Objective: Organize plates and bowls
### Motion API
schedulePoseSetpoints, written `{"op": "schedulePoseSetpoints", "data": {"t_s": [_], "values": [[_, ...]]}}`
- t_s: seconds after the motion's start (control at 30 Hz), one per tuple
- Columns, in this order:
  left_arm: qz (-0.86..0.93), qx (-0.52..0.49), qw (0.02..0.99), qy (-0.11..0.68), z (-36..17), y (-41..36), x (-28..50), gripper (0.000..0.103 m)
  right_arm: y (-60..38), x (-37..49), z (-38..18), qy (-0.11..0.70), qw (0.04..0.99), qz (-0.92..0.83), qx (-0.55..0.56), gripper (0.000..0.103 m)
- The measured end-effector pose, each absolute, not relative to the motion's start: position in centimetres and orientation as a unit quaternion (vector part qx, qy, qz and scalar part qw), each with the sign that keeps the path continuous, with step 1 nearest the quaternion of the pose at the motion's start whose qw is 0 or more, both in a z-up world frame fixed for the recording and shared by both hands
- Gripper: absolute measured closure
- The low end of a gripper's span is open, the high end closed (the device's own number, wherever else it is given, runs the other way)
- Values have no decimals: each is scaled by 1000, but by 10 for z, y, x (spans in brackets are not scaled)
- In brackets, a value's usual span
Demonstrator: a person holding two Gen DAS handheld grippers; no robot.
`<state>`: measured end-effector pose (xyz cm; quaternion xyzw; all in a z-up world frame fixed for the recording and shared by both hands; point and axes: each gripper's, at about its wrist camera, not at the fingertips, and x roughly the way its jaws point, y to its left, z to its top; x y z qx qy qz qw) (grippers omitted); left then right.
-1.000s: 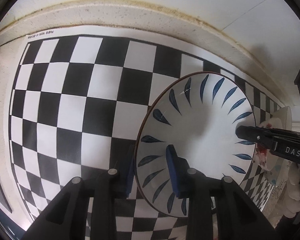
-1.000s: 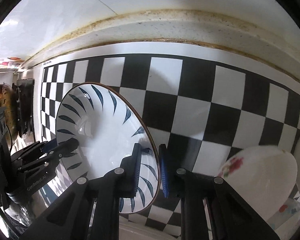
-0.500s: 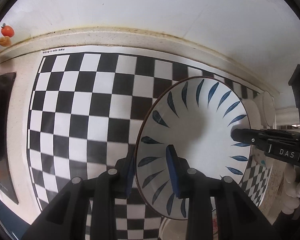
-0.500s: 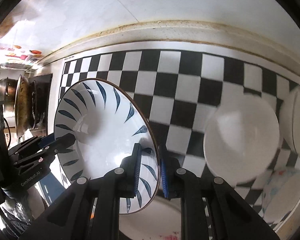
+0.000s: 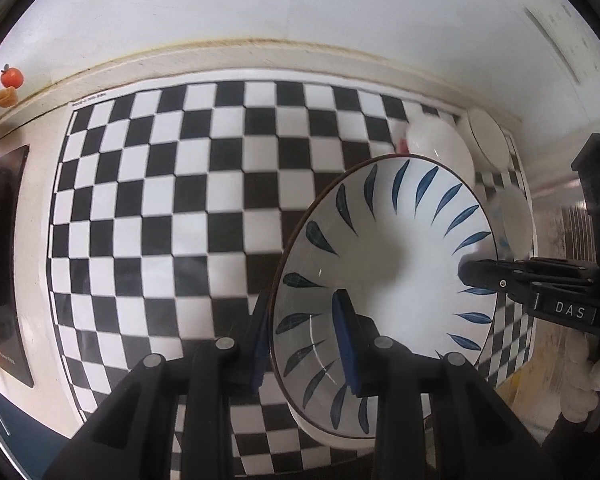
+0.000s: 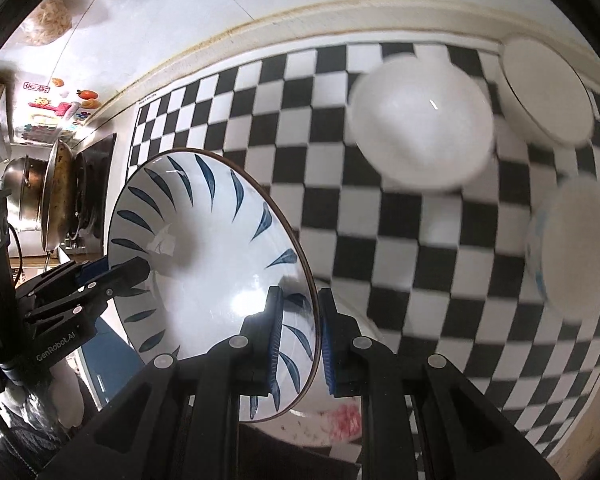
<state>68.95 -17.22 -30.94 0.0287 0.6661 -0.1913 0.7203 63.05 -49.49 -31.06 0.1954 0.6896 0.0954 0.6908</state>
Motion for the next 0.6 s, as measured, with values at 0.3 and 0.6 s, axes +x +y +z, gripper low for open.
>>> {"op": "schedulePoseSetpoints", "data": {"t_s": [0.3,0.6], "values": [[-208,54,690,691,-336,-186,639,76,-506,559,-338,703,675,75,212,84],[-194,85,665,716,-373,-196,607,76,-498,525,-377,724,657,62,203,84]]}}
